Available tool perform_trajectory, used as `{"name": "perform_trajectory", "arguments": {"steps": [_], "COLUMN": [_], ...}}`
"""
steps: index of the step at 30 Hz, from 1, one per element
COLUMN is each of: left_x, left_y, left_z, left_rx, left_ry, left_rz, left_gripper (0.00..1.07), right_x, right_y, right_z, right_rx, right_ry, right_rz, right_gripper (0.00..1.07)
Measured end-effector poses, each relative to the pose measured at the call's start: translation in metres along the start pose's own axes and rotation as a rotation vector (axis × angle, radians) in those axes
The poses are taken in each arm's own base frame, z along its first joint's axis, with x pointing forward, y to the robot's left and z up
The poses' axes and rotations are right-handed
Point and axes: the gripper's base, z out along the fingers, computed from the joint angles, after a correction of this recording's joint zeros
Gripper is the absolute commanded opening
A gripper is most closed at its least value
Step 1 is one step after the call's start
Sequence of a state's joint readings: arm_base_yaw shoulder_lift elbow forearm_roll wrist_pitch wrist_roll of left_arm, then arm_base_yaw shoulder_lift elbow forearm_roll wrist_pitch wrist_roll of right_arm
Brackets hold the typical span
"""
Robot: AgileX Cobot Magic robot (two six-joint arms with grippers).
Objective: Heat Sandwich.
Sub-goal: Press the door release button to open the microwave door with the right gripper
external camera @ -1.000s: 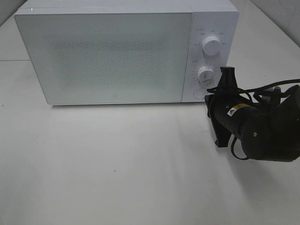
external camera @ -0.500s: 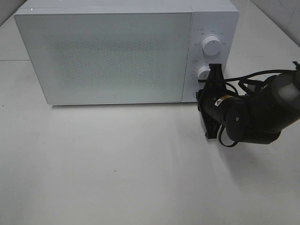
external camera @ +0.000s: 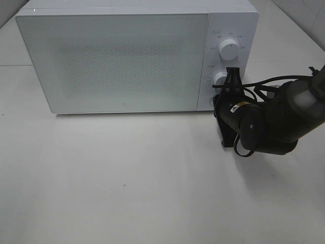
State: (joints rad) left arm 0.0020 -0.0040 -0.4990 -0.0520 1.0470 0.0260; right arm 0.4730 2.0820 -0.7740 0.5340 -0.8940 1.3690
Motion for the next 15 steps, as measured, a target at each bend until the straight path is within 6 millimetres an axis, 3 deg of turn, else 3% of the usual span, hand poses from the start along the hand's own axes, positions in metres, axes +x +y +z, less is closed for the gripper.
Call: {"name": "perform_trajectory", "arguments": {"steps": [15], "left_x": [0.0000], "left_y": [0.0000], "left_z": [0.0000], "left_rx": [0.000], "left_ry": [0.000], "left_rz": [0.000], "left_gripper": [0.98], "right_x": [-0.0026], "right_y": [-0.0006], "right_z": [0.0010], "right_rx": [-0.025], "right_ry": [-0.037], "right_rz": [0.013], "right_gripper": [0.00]}}
